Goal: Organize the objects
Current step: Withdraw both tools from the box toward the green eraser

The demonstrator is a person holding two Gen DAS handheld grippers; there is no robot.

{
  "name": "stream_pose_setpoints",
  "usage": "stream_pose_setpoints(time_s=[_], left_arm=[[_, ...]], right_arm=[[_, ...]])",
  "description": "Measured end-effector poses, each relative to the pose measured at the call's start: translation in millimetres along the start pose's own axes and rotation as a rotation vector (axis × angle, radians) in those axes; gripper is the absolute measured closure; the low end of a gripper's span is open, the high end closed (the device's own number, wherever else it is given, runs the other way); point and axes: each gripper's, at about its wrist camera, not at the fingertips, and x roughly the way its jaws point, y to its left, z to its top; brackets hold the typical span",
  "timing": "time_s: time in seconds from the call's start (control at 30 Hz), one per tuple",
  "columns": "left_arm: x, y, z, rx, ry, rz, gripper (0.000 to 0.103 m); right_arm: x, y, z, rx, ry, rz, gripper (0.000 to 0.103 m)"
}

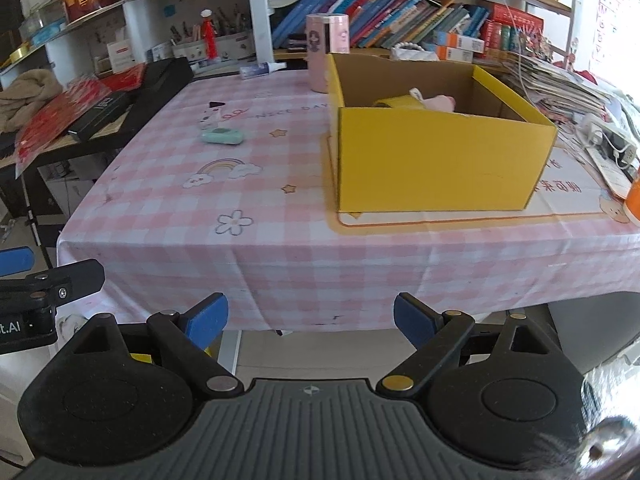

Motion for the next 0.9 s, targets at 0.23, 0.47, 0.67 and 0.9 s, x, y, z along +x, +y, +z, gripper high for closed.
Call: stream_pose_setpoints(time_s=[0.23,0.47,0.67,0.9], left_arm=[[-0.5,13.4,1.5,-0.011,-0.013,0.008,0.010],[-4.0,26.2,8.6,-0.026,-0.044,0.022,0.010],[-3.7,35.8,14.4,-0.038,-0.059,0.034,0.010],[2.8,40.0,17.5,-0.035,-0.056,0.041,0.010]], right_arm=[[3.7,14.2,5.0,-0.021,-0.007,0.011,0.013],[5.9,28.0,14.2,-0.030,-0.030,0.017,0.014],[9.2,38.0,21.8,-0.046,-0.043,0.030,0.014],[18.6,44.6,28.0,-0.052,-0.043,0.044,0.014]])
